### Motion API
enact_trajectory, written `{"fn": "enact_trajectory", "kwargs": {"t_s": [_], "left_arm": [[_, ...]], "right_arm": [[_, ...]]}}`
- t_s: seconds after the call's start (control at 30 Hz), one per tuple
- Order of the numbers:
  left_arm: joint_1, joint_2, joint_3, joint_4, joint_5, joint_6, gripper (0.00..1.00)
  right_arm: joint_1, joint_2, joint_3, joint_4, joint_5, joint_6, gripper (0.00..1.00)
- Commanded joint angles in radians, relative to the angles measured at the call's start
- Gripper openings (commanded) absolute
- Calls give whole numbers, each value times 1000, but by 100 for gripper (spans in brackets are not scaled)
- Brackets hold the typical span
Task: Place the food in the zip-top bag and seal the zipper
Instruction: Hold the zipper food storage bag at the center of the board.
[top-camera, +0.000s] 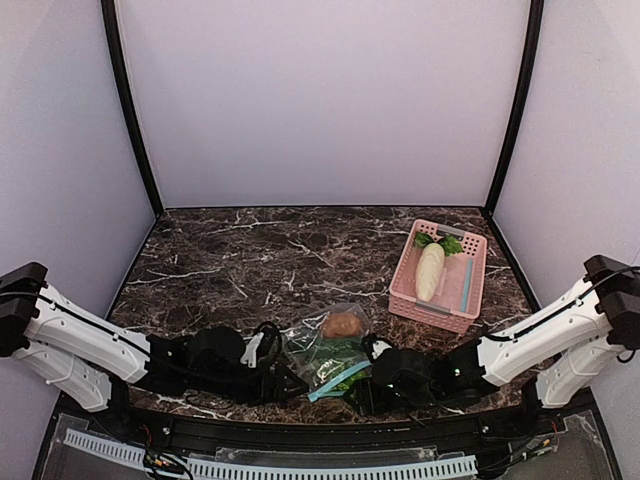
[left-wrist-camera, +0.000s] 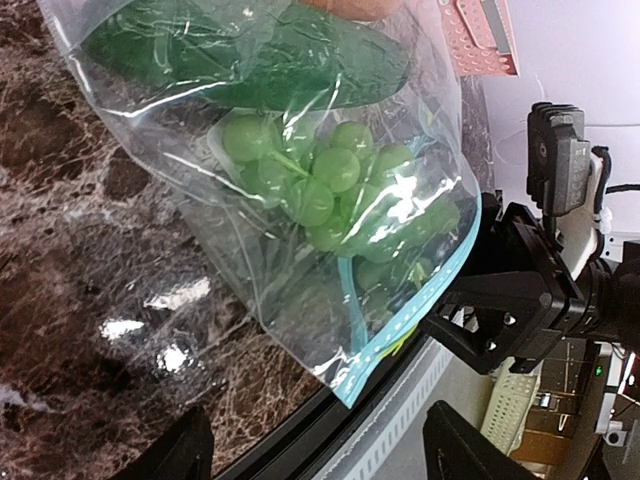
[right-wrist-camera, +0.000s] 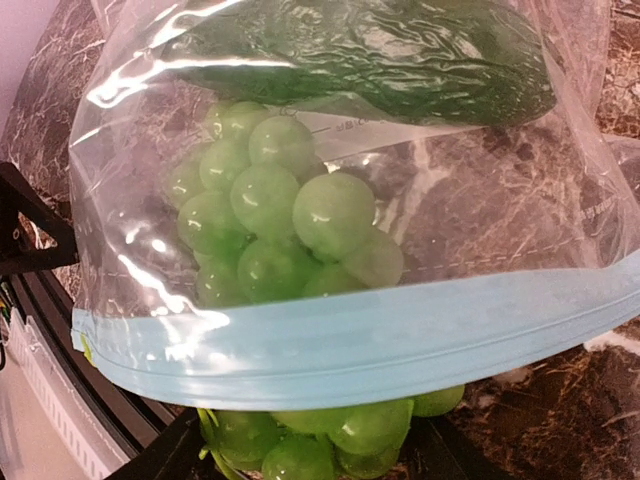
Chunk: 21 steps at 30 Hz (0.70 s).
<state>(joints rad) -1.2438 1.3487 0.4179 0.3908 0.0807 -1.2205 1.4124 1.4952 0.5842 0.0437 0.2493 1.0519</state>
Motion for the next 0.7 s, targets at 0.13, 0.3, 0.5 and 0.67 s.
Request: {"fn": "enact_trajectory", "kwargs": {"t_s": [0.13,0.3,0.5,0.67], "left_arm": [[-14,91,-1,189,34,-71,48],[-27,147,4,241,43,-93,44],[-45,195,8,301,39,-113,36],[-51,232,0,363,34,-134,21]], "right_arm": [[12,31,27,-23,49,52,47],[13,30,29,-2,45,56,37],[13,38,32,10,41,64,28],[12,47,39,21,32,68,24]]}}
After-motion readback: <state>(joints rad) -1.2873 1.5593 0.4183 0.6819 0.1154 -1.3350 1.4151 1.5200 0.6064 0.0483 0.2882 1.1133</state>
